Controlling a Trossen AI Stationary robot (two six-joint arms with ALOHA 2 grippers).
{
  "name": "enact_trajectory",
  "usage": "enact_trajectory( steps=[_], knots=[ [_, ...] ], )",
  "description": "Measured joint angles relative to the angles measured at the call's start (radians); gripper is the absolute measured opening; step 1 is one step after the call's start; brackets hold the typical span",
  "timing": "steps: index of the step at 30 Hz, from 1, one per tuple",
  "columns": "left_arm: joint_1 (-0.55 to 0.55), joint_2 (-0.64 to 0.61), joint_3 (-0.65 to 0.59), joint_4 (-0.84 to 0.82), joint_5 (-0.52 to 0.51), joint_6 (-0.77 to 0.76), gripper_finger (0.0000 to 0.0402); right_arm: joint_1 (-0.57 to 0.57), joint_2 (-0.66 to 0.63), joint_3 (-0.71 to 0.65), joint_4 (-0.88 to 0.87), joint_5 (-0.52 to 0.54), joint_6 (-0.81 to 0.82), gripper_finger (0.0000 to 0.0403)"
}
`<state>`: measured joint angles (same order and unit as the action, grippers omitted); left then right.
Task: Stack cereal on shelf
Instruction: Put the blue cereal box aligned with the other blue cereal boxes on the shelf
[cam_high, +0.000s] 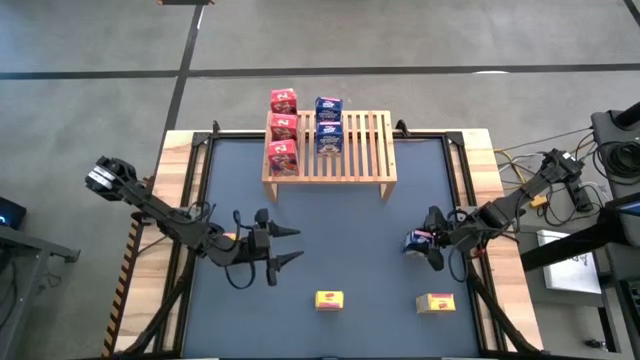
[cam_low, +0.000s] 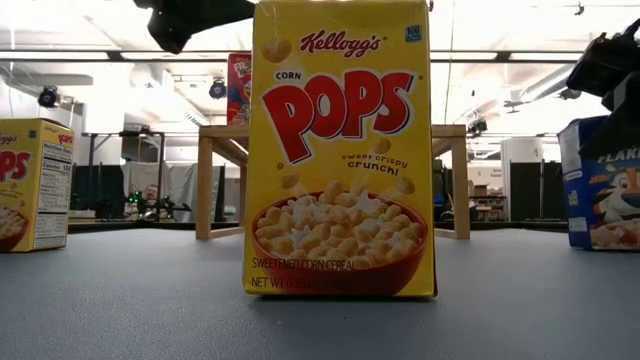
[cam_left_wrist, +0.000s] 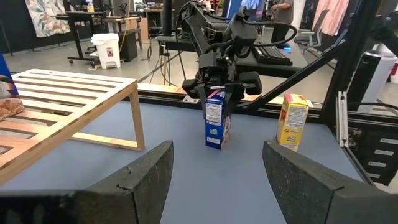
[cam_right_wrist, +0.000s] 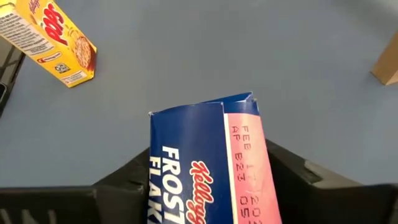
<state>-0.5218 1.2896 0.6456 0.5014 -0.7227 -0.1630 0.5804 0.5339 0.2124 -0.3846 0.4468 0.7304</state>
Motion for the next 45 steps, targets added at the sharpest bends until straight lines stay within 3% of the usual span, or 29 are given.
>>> enact_trajectory(
  steps=[18,25,32,45],
  knots=[
    [0.047,0.038,-0.001,0.034,0.063,-0.023,0.0232,0.0,0.066,0.212,0.007,0.053,-0.163,0.0195],
    [0.096,0.081,0.048,0.058,0.247,-0.057,0.0235,-0.008,0.177,0.364,0.011,0.08,-0.292,0.0196],
    [0.185,0.152,0.124,0.06,0.436,-0.032,0.027,-0.039,0.264,0.521,0.035,0.077,-0.446,0.0196],
    [0.282,0.303,0.296,0.016,0.509,0.003,0.0332,-0.143,0.353,0.649,0.136,-0.08,-0.605,0.0196]
  ],
)
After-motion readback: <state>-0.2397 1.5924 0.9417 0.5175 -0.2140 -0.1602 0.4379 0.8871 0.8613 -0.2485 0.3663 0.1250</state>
